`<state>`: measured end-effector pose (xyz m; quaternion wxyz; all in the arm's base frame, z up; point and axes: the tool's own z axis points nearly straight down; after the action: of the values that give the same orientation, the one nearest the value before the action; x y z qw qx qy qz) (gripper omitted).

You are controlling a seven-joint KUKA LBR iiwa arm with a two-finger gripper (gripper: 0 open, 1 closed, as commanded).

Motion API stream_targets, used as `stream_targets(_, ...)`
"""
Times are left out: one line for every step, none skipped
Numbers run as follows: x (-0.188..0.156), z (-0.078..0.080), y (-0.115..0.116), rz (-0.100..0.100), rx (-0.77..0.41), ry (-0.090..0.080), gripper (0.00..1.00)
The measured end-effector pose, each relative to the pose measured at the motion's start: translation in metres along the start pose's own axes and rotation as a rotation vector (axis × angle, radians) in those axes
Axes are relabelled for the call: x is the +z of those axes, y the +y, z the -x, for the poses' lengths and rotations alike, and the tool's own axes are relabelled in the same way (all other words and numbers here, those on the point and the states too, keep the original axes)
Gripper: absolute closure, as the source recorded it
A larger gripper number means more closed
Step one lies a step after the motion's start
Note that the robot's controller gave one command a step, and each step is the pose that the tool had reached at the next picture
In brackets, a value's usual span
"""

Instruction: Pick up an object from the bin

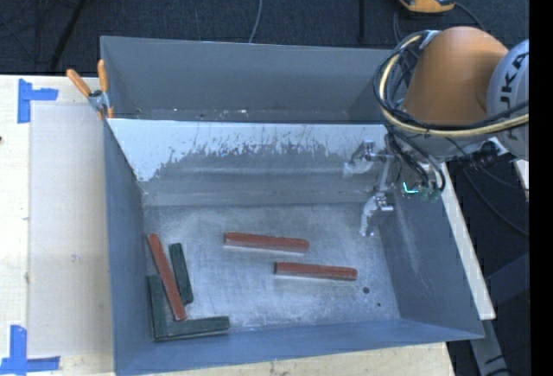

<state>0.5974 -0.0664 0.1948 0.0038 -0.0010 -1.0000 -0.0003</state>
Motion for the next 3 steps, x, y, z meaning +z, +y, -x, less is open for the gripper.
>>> stream_targets(-0.004, 0.002, 0.0, -0.001, -0.002, -0.008, 0.0)
stream_targets(0.071, -0.058, 0.021, 0.0, 0.026, -0.009, 0.0)
stream_targets(0.079, -0.08, 0.027, 0.0, 0.01, 0.0, 0.0)
